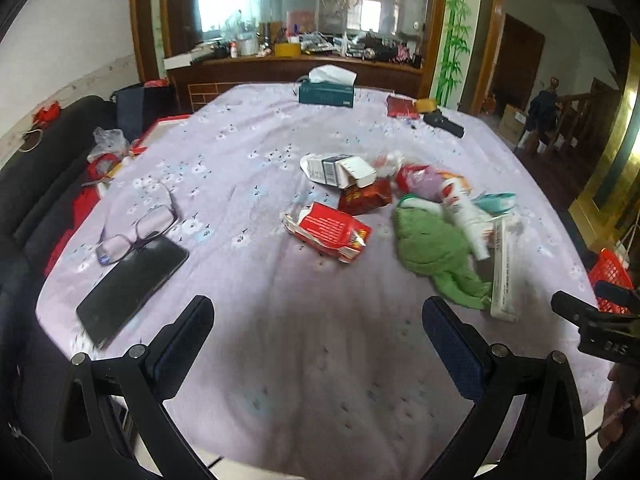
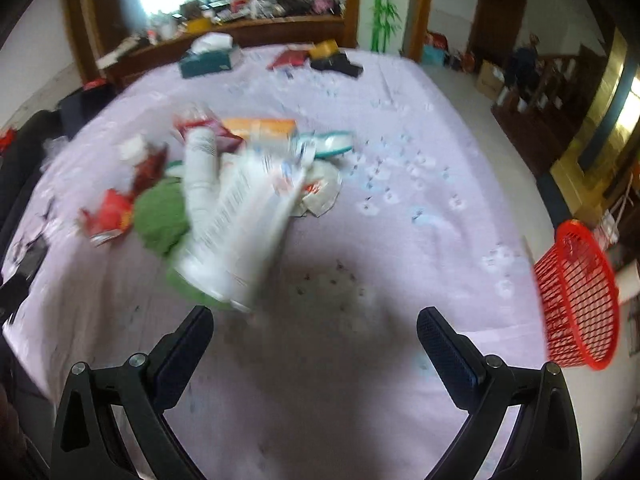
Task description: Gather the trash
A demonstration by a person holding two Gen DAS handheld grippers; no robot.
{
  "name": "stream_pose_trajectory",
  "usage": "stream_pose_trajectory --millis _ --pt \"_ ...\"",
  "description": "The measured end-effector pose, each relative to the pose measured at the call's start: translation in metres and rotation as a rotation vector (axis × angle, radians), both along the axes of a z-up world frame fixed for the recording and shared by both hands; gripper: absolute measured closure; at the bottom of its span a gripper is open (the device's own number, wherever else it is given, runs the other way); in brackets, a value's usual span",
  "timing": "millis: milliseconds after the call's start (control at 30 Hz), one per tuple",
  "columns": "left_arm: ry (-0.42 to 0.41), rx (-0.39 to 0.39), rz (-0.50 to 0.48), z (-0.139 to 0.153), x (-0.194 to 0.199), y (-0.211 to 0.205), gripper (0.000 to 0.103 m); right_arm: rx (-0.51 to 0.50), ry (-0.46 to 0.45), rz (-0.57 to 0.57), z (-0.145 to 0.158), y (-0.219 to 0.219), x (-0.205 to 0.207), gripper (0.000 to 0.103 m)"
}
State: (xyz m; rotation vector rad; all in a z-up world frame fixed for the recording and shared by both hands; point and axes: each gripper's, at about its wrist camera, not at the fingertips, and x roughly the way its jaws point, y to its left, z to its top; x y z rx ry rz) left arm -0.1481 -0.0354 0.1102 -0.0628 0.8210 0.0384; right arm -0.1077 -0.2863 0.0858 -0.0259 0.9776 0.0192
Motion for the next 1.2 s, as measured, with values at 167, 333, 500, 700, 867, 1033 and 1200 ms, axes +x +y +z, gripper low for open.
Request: stream_pose_trajectory --millis 167,333,500,700,867,1033,1200 --pt "-0.032 0.016 -0.013 0.009 -0.021 -0.031 0.0 0.003 -0.067 0.047 0.028 -0.019 -0.022 0.0" --pt "-0.064 0.046 -0.021 0.025 -0.024 -0.052 0.0 0.015 -0.094 0.074 0.04 -0.028 -0.027 0.0" --pt "-0.07 0.052 -0.013 0.031 -0.025 -0.061 0.0 0.019 -0.119 0.097 0.048 -0.033 -0.03 0.0" --pt "-0.087 0.069 -0.003 0.038 -0.027 -0.069 0.0 0.032 -0.129 0.113 0.053 -0.04 -0.025 0.0" --pt "-0.092 0.071 0.003 0.038 -0.029 -0.071 0.0 0.034 -0.132 0.134 0.055 -0.042 -0.022 0.0" --pt "-0.093 0.068 0.014 0.04 -0.028 -0.073 0.0 0.028 -0.131 0.158 0.056 -0.04 -0.02 0.0" --pt "-0.101 0.07 0.026 0.041 -0.029 -0.075 0.0 0.024 -0.141 0.172 0.058 -0.039 -0.019 0.0"
